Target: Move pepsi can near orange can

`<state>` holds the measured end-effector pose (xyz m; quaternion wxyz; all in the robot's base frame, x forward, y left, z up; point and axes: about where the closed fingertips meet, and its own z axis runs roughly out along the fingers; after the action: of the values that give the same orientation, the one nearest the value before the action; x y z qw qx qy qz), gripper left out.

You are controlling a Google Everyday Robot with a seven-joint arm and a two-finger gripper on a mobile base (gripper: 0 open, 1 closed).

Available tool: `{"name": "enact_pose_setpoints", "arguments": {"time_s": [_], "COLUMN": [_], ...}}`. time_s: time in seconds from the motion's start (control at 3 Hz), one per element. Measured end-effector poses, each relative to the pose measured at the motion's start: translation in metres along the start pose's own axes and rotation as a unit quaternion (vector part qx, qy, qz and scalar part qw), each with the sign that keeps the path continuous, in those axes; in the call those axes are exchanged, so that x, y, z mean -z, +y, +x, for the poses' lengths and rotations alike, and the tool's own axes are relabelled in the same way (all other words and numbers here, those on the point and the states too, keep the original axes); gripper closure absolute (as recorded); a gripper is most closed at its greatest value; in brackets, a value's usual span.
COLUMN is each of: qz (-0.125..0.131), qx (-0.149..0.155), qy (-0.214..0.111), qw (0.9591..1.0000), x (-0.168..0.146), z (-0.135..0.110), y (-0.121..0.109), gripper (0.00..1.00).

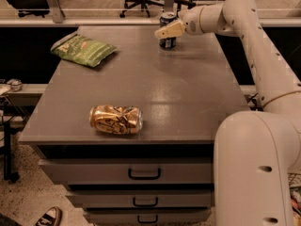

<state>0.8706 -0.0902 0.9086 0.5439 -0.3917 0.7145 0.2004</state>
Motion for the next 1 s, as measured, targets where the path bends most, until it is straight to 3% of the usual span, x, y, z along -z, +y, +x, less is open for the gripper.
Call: {"name": "enact_pose_setpoints", "arguments": {"time_s": [0.67,1.0], "qz": [0.033,0.022], "qx": [-0.004,0.003], "qy": [0.006,-0.013], "qw": [0.9994,0.9997], "x": [-0.01,0.016], "z": [0.002,-0.015], "y": [-0.011,0.0], "gripper": [0.65,0.88]}}
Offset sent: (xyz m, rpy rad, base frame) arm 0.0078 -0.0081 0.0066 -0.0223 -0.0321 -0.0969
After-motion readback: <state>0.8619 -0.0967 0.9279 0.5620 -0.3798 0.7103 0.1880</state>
